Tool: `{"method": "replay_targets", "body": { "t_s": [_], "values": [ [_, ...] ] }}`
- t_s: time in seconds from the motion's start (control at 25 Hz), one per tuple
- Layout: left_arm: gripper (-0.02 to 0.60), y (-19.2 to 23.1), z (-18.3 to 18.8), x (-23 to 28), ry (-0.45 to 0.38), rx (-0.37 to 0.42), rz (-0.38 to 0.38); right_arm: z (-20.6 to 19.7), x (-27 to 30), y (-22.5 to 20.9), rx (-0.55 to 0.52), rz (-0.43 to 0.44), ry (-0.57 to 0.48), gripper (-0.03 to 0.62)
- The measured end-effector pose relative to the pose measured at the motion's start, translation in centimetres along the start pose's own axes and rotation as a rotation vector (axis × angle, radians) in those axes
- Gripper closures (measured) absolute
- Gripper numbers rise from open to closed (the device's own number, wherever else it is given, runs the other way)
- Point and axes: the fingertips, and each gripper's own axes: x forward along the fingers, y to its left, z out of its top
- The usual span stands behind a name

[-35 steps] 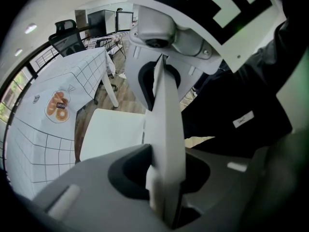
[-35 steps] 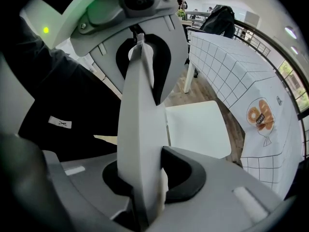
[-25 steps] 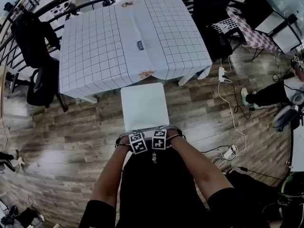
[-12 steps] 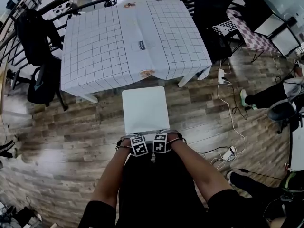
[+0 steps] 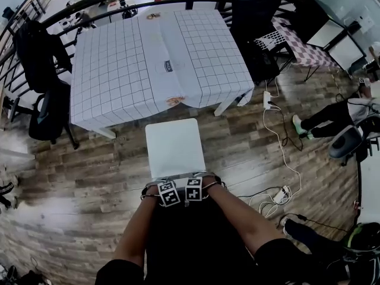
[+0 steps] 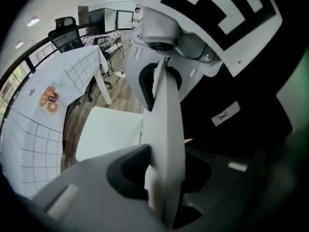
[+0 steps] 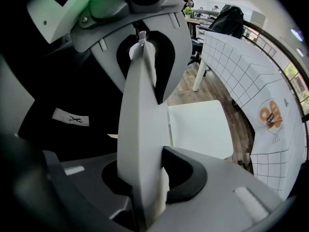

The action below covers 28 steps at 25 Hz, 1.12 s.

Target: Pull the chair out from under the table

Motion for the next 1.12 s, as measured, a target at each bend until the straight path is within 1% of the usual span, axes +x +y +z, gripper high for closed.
{"method": "replay_targets", "body": {
  "t_s": [0.08, 0.16, 0.24, 0.32, 0.4, 0.52, 0.68, 0.76, 0.8, 0.92, 1.0, 1.12],
  "values": [
    [0.472, -1.2, -0.2, -1.3, 0.008, 0.039, 0.001, 0.7, -1.1, 1.2, 0.009, 0.018, -0.008, 0.482],
    [0.471, -0.8, -0.1, -0.8, 0.011, 0.078, -0.006, 0.5, -0.8, 0.7, 0.027, 0.04, -0.008, 0.465],
    [0.468, -0.1, 0.2, 0.2, 0.005, 0.084, -0.011, -0.2, -0.1, 0.1, 0.062, 0.067, -0.012, 0.451],
    [0.468, 0.9, 0.4, 1.2, -0.018, 0.056, -0.014, -0.6, 0.5, -0.7, 0.124, 0.106, -0.028, 0.426],
    [0.468, 2.2, -0.1, 1.5, -0.055, 0.02, -0.012, -0.4, 0.8, -2.0, 0.17, 0.128, -0.049, 0.419],
    [0.466, 3.1, -0.3, 0.6, -0.11, -0.027, -0.013, -0.7, 0.0, -3.1, 0.186, 0.121, -0.068, 0.421],
    [0.459, 2.1, -0.4, -2.2, -0.149, -0.072, -0.013, -1.2, -3.2, -2.2, 0.179, 0.103, -0.098, 0.421],
    [0.455, 1.9, -0.3, -3.9, -0.183, -0.115, -0.006, -1.3, -4.9, -2.1, 0.175, 0.083, -0.119, 0.43],
    [0.449, 2.4, -0.4, -4.4, -0.206, -0.145, 0.0, -1.3, -5.4, -2.6, 0.176, 0.071, -0.134, 0.424],
    [0.453, 3.9, -0.5, -6.0, -0.301, -0.265, 0.015, -1.1, -7.8, -4.3, 0.212, 0.033, -0.21, 0.428],
    [0.453, 3.3, 0.5, -9.5, -0.392, -0.345, 0.02, -0.8, -11.4, -4.1, 0.249, 0.012, -0.276, 0.428],
    [0.449, 3.2, 2.5, -15.0, -0.55, -0.422, 0.03, -0.4, -16.1, -4.2, 0.305, -0.033, -0.365, 0.428]
  ]
}}
